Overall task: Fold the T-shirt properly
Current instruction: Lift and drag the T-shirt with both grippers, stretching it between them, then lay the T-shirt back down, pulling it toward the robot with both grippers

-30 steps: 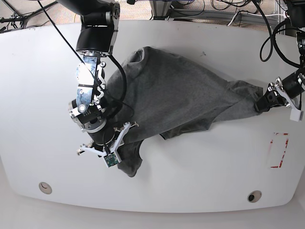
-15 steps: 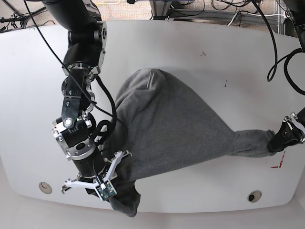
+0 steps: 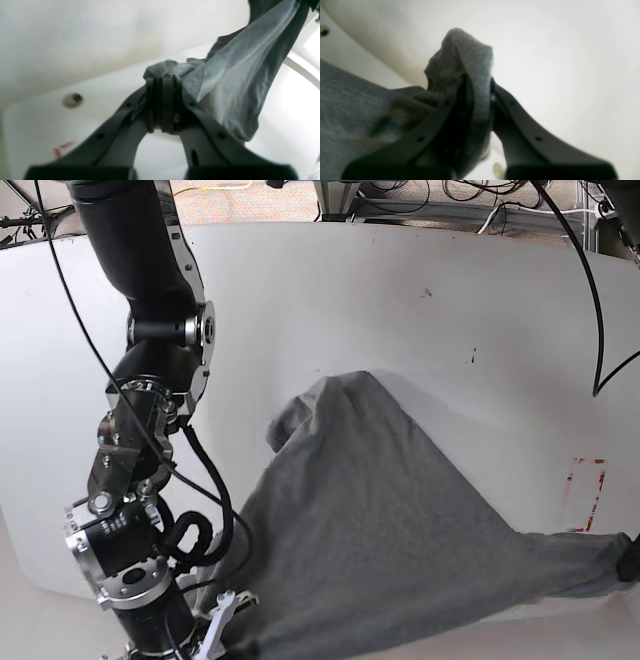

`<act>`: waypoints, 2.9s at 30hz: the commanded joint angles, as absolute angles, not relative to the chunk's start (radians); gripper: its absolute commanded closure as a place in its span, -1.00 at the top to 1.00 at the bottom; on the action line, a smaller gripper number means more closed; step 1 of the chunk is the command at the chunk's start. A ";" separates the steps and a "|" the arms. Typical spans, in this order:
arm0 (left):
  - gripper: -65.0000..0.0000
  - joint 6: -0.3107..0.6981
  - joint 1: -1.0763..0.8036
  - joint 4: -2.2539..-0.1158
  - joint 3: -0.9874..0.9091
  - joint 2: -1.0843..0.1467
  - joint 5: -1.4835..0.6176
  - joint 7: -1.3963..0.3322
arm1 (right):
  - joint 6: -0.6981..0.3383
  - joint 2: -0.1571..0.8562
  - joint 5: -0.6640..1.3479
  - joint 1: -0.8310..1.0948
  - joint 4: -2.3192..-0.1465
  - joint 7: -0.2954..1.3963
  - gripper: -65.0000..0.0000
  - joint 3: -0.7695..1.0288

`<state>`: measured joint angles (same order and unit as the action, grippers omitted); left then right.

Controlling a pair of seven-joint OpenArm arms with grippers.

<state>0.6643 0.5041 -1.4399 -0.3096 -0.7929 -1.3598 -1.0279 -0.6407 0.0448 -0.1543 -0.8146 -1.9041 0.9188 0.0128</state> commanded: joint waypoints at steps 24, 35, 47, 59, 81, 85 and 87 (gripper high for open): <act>-1.00 0.667 0.782 -1.452 -0.216 -0.897 -1.379 -1.001 | -0.698 0.079 -0.165 -0.938 -2.020 1.046 -1.00 0.022; -1.00 0.667 0.452 -1.511 -0.332 -0.802 -1.380 -1.021 | -0.698 0.079 -0.160 -0.619 -2.041 1.040 -1.00 0.131; -1.00 0.667 0.085 -1.664 -0.387 -0.651 -1.379 -1.036 | -0.698 0.028 -0.160 -0.282 -2.043 0.900 -1.00 0.194; -1.00 0.667 -0.254 -1.794 -0.381 -0.542 -1.376 -1.036 | -0.698 -0.022 -0.160 -0.050 -2.041 0.831 -1.00 0.243; -0.32 0.661 -0.444 -1.779 -0.383 -0.524 -1.225 -1.061 | -0.698 -0.050 -0.159 0.213 -2.040 0.668 -1.00 0.245; 0.35 0.659 -0.432 -1.732 -0.380 -0.522 -1.225 -1.063 | -0.698 -0.051 -0.159 0.213 -2.040 0.668 -1.00 0.245; 0.62 0.659 -0.407 -1.701 -0.375 -0.522 -1.225 -1.063 | -0.698 -0.058 -0.159 0.213 -2.038 0.668 -1.00 0.245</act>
